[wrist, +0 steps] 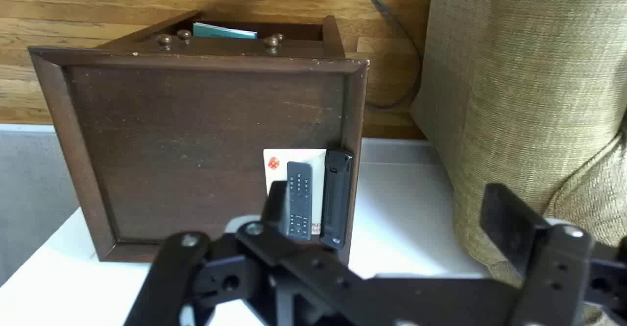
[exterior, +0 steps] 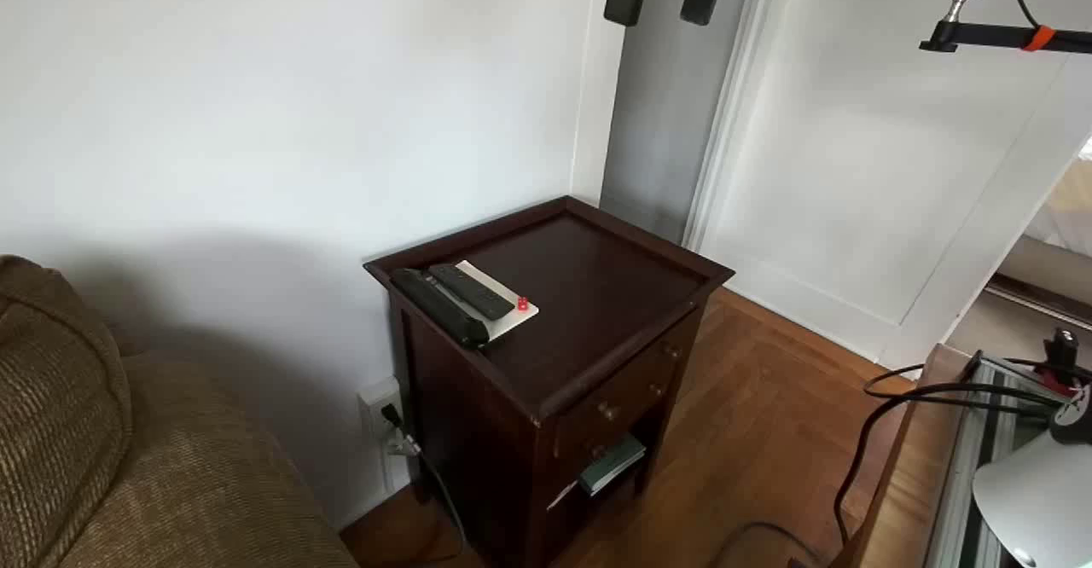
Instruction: Move the orange object to the right
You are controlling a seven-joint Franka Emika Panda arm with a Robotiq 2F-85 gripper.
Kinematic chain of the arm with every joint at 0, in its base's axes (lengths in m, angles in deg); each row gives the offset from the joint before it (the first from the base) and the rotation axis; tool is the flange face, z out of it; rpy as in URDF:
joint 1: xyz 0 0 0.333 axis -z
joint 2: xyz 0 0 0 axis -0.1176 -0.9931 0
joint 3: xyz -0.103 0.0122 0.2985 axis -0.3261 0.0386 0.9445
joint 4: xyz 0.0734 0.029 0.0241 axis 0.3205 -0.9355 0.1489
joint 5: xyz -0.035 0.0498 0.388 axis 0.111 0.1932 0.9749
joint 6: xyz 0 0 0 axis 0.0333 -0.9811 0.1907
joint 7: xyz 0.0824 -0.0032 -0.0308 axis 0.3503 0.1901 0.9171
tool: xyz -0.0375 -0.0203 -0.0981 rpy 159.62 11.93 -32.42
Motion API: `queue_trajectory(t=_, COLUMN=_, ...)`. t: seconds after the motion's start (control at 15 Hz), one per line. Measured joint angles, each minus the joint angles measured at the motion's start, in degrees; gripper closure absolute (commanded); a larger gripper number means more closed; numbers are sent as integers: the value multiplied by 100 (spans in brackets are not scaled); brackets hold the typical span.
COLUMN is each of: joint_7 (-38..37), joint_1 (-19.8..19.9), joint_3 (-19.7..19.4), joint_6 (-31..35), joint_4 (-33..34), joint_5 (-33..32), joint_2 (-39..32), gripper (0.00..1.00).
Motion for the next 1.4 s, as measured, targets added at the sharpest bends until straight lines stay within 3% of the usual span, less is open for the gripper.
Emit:
queue_trajectory(t=1.07, joint_7=0, joint_1=5, joint_3=-10, joint_6=3, joint_4=0, joint_5=-20, joint_2=-1, gripper=0)
queue_trajectory(t=1.4, joint_7=-56, joint_1=285, joint_3=-303, joint_6=673, joint_4=-161, joint_5=-31, joint_2=-124, gripper=0)
